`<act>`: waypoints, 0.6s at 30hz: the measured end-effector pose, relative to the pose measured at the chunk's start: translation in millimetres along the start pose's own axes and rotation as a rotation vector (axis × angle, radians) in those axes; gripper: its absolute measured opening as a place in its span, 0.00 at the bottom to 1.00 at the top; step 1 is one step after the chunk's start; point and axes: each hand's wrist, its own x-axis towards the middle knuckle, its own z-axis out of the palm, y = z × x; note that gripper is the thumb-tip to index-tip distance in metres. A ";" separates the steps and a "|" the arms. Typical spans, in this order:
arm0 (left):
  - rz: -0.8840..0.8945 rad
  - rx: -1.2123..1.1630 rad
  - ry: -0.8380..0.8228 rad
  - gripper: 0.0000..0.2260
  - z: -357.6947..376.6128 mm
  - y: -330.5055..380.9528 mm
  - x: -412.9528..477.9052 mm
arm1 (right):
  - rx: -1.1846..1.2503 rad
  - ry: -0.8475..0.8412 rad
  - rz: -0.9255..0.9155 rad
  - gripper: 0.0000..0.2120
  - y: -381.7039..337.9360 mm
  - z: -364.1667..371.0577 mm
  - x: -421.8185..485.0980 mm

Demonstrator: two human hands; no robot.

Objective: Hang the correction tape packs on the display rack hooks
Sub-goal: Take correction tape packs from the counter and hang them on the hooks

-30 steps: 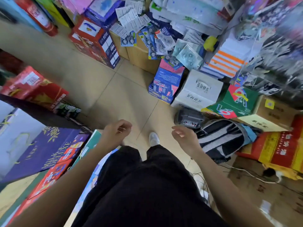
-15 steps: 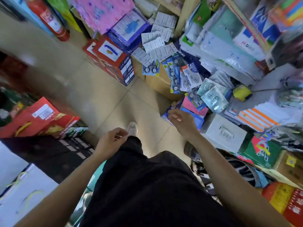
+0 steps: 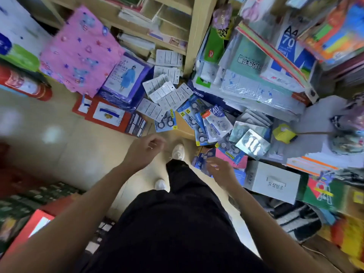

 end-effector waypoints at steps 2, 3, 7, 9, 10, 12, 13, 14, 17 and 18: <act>-0.005 0.017 -0.028 0.03 -2.6 11.4 36.7 | 0.030 -0.005 0.008 0.08 -9.3 -9.3 29.2; -0.012 0.045 -0.051 0.04 -3.9 13.5 54.0 | 0.050 -0.010 0.010 0.08 -16.0 -13.8 45.1; -0.077 0.138 -0.126 0.05 -11.3 8.5 113.2 | 0.040 -0.040 0.011 0.10 -48.8 -29.1 111.4; -0.118 0.156 -0.146 0.08 -16.3 -0.4 141.7 | 0.030 -0.048 -0.009 0.11 -66.1 -32.3 145.0; -0.133 0.165 -0.156 0.09 -19.1 -5.4 156.6 | 0.021 -0.049 -0.020 0.12 -75.3 -32.9 160.8; -0.157 0.181 -0.164 0.08 -21.3 -21.2 188.2 | -0.019 -0.057 -0.054 0.13 -91.8 -31.5 192.8; -0.167 0.199 -0.161 0.06 -21.4 -31.0 205.0 | -0.048 -0.064 -0.075 0.14 -98.1 -29.3 209.6; -0.178 0.225 -0.154 0.05 -20.0 -41.4 222.3 | -0.076 -0.073 -0.085 0.15 -101.9 -26.4 226.5; -0.196 0.337 -0.169 0.07 -8.2 -72.2 276.9 | -0.187 -0.099 -0.089 0.19 -98.8 -11.2 279.7; -0.193 0.369 -0.183 0.09 -1.1 -81.3 294.7 | -0.240 -0.102 -0.090 0.20 -93.3 -4.8 296.7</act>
